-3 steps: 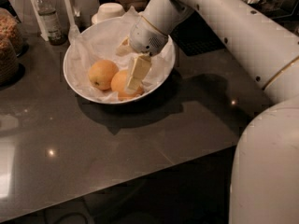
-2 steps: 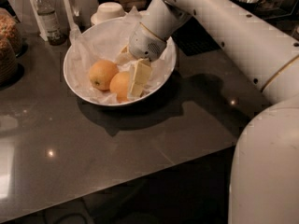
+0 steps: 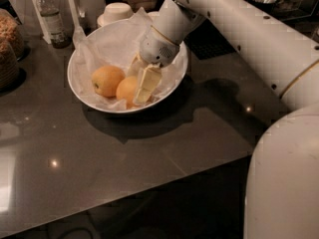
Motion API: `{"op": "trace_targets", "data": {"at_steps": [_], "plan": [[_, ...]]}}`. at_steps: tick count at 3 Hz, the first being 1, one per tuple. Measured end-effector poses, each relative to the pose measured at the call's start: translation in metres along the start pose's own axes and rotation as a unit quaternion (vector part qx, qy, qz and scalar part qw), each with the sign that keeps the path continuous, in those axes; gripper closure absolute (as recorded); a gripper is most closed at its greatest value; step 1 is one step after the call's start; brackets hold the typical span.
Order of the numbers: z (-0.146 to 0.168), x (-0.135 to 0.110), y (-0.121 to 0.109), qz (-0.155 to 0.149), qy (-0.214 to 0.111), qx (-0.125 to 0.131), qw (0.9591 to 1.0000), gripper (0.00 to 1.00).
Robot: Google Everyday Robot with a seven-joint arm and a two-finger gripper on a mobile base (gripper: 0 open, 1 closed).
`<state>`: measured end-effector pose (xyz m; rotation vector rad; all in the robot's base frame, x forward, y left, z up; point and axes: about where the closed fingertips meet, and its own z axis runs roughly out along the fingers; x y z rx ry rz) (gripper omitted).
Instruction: Pick orange from white bowl
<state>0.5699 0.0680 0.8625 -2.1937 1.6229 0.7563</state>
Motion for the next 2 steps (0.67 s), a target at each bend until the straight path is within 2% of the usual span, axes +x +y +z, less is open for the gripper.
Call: {"op": "trace_targets", "data": {"at_steps": [1,2], "plan": [[0.0,0.002,0.002,0.002,0.006,-0.004,1.0,0.89],[-0.03,0.001,0.002,-0.03,0.005,0.053,0.9981,1.0]]}}
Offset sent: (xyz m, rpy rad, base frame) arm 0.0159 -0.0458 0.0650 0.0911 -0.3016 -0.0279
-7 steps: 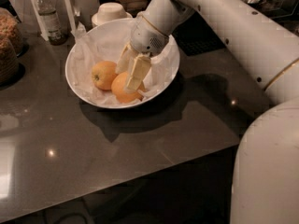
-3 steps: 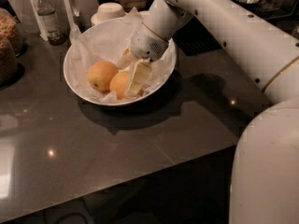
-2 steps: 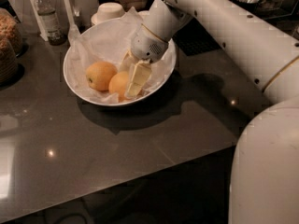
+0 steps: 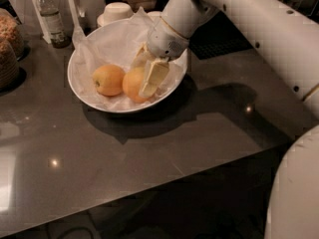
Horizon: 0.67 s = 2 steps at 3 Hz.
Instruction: Pick orange from white bowl
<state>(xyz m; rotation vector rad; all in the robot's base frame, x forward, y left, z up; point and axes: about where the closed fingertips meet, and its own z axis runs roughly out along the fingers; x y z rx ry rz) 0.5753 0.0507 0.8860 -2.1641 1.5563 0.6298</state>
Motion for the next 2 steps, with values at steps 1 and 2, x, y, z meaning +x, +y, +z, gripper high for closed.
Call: {"op": "trace_targets", "data": {"at_steps": [1,2], "plan": [[-0.057,-0.021,-0.012,-0.076,-0.05,0.099,0.9909,1.0],[-0.115,-0.041,-0.013,-0.155,-0.106,0.177,0.9662,1.0]]}}
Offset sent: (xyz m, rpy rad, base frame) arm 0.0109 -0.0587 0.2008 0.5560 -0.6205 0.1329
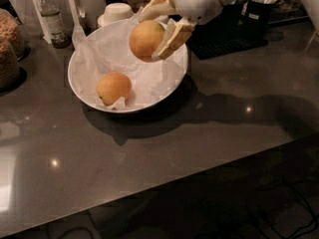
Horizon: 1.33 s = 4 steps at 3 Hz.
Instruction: Pick orange from white bowl
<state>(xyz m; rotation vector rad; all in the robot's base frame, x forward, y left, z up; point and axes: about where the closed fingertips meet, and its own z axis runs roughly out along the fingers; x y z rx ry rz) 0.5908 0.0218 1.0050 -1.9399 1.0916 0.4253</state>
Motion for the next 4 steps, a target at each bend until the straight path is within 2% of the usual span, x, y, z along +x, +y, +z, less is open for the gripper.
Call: {"op": "trace_targets", "data": {"at_steps": [1,2,3,4], "plan": [[-0.037,-0.026,-0.006,-0.063,-0.076,0.05,0.9939,1.0],[-0.056,-0.052,0.014,-0.113,-0.183,0.063,0.9745,1.0],[-0.067,-0.081,0.043,-0.137,-0.256,0.053,0.9553,1.0],[-0.074,-0.102,0.073,-0.142,-0.285,0.037,0.9472,1.0]]}}
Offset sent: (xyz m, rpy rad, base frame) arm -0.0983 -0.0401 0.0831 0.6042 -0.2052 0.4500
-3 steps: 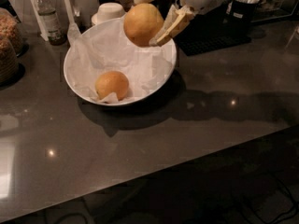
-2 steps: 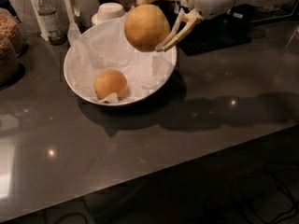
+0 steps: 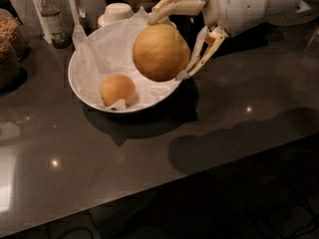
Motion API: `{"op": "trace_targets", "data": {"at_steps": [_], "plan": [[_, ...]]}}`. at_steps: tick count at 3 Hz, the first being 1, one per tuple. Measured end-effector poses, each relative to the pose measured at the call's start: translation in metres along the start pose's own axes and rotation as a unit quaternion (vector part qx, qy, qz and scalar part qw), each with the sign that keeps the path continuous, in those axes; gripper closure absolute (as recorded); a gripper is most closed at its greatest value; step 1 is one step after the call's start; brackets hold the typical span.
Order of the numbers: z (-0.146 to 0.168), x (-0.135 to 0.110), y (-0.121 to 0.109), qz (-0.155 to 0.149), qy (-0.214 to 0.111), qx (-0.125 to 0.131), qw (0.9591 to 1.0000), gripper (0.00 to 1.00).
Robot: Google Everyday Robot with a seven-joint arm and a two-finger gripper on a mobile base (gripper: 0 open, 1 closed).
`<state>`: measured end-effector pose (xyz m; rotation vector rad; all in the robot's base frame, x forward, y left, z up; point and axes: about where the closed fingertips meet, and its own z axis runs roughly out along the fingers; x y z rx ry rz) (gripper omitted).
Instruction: Pick orange from white bowl
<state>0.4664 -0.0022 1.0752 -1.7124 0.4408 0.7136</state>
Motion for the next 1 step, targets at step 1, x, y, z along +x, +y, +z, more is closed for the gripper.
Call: {"op": "trace_targets", "data": {"at_steps": [1], "plan": [[0.0,0.0,0.0,0.0,0.0,0.0,1.0,1.0]]}}
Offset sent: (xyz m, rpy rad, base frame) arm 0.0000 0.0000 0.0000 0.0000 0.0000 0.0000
